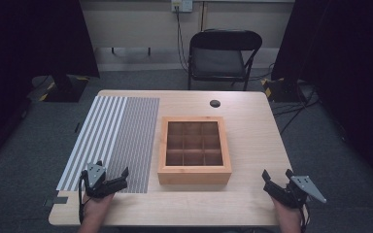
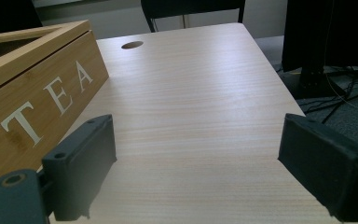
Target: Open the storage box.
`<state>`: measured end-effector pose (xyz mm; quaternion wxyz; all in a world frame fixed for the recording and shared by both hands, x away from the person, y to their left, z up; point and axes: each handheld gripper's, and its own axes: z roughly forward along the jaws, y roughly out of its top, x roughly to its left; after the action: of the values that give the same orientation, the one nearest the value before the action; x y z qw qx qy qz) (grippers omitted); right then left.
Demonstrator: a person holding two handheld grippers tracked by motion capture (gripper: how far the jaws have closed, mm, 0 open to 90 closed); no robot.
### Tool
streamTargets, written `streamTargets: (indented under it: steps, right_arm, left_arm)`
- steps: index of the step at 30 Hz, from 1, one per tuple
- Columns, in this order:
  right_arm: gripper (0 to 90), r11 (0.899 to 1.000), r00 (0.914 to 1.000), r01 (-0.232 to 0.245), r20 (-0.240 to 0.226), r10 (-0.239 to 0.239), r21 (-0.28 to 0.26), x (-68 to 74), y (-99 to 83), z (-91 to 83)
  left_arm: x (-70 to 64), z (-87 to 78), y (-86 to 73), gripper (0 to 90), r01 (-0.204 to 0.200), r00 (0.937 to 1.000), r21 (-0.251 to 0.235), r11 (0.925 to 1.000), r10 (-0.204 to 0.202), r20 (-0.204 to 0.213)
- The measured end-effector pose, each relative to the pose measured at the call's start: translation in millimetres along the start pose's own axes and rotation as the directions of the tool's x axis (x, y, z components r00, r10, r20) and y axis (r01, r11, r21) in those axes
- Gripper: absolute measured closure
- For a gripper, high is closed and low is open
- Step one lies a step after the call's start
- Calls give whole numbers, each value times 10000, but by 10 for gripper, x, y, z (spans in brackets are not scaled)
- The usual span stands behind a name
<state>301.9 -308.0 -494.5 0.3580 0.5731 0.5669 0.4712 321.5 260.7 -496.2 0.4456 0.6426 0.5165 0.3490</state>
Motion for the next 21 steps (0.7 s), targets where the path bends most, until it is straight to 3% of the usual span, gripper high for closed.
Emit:
streamTargets:
  steps: [5,8,13,19,21]
  right_arm:
    - [117,10000,10000,-15,-44,15,-13,3,3,-7]
    - [126,9988,9983,-484,-317,485,26,25,19,-13]
    - [119,9987,9975,-484,-502,490,128,96,41,-12]
    - [108,9925,9883,-1197,-924,1216,255,203,122,-19]
    - [108,9921,9876,-1218,-966,1241,288,219,140,-18]
  left_arm:
    - [-2,0,2,3,3,10000,36,10000,-3,-6]
    - [-2,1,2,3,0,10000,45,10000,0,-10]
    - [-1,2,2,3,-25,10000,19,10000,25,10]
    - [-10,0,0,2,-31,10000,-18,10000,32,34]
    - [-15,2,-1,2,1,10000,-46,10000,-1,38]
